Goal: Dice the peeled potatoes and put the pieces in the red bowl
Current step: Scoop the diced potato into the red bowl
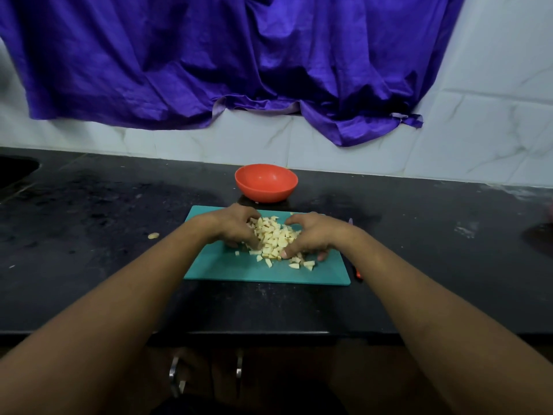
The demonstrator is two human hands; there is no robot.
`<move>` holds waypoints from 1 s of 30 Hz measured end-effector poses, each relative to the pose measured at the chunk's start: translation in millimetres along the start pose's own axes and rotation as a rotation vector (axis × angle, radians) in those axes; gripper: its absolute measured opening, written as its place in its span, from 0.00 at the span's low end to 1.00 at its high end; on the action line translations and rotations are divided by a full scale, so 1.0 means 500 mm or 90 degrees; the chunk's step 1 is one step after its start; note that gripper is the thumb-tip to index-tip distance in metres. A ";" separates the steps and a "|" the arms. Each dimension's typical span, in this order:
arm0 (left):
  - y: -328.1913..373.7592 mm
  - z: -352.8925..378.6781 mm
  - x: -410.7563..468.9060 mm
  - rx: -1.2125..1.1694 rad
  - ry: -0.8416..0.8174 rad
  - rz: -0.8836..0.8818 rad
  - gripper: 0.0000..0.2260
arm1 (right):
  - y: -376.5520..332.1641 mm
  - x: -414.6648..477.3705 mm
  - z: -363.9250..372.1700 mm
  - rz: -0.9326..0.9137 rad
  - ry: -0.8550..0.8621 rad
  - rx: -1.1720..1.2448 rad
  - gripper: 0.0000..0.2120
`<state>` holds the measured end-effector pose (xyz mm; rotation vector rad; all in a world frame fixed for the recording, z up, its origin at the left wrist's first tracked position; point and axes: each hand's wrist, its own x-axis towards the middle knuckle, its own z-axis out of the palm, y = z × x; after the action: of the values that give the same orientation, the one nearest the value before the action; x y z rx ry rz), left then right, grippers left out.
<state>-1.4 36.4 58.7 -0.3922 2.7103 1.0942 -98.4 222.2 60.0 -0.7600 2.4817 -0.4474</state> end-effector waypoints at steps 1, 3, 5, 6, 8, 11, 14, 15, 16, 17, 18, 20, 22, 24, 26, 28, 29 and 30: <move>0.001 0.001 0.001 -0.013 -0.004 0.001 0.37 | -0.006 0.006 0.003 -0.011 0.004 0.004 0.47; 0.003 0.002 0.005 -0.032 -0.017 0.002 0.38 | -0.019 0.012 0.001 -0.025 -0.009 0.019 0.45; 0.007 0.000 0.008 -0.046 -0.026 -0.003 0.38 | -0.028 0.016 -0.003 -0.033 -0.028 0.040 0.44; 0.009 0.000 0.010 -0.047 -0.025 -0.004 0.37 | -0.031 0.018 -0.004 -0.035 -0.032 0.051 0.43; 0.011 0.002 0.015 -0.047 -0.018 -0.009 0.35 | -0.034 0.022 -0.005 -0.035 -0.028 0.086 0.41; 0.011 0.004 0.020 -0.070 0.002 -0.014 0.30 | -0.038 0.027 -0.006 -0.029 -0.031 0.167 0.37; 0.013 0.001 0.023 -0.138 0.001 -0.010 0.26 | -0.045 0.035 -0.011 -0.014 -0.028 0.270 0.33; 0.015 -0.001 0.025 -0.164 -0.003 -0.010 0.25 | -0.049 0.037 -0.013 -0.012 -0.030 0.299 0.32; 0.017 -0.001 0.026 -0.183 -0.007 -0.014 0.24 | -0.052 0.038 -0.015 -0.008 -0.035 0.316 0.31; 0.019 -0.002 0.027 -0.197 -0.007 -0.019 0.24 | -0.058 0.039 -0.017 -0.003 -0.039 0.327 0.29; 0.020 -0.002 0.028 -0.209 -0.004 -0.025 0.23 | -0.061 0.039 -0.018 0.006 -0.043 0.338 0.27; 0.024 -0.005 0.029 -0.246 0.006 -0.034 0.20 | -0.062 0.041 -0.023 0.025 -0.047 0.374 0.23; 0.026 -0.012 0.032 -0.285 0.020 -0.035 0.18 | -0.061 0.042 -0.031 0.036 -0.044 0.416 0.22; 0.028 -0.020 0.034 -0.308 0.027 -0.028 0.17 | -0.057 0.045 -0.040 0.036 -0.044 0.451 0.23; 0.032 -0.028 0.036 -0.311 0.027 -0.019 0.16 | -0.055 0.046 -0.050 0.032 -0.050 0.483 0.21; 0.037 -0.037 0.038 -0.318 0.021 -0.012 0.15 | -0.055 0.048 -0.061 0.034 -0.061 0.503 0.21; 0.039 -0.042 0.041 -0.321 0.017 -0.011 0.15 | -0.056 0.050 -0.068 0.037 -0.066 0.509 0.22; 0.041 -0.046 0.044 -0.324 0.017 -0.012 0.16 | -0.057 0.050 -0.073 0.038 -0.071 0.515 0.21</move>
<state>-30.3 30.4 82.3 -0.5042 2.4105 1.7801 -124.4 190.6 93.5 -0.3558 1.9445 -1.2355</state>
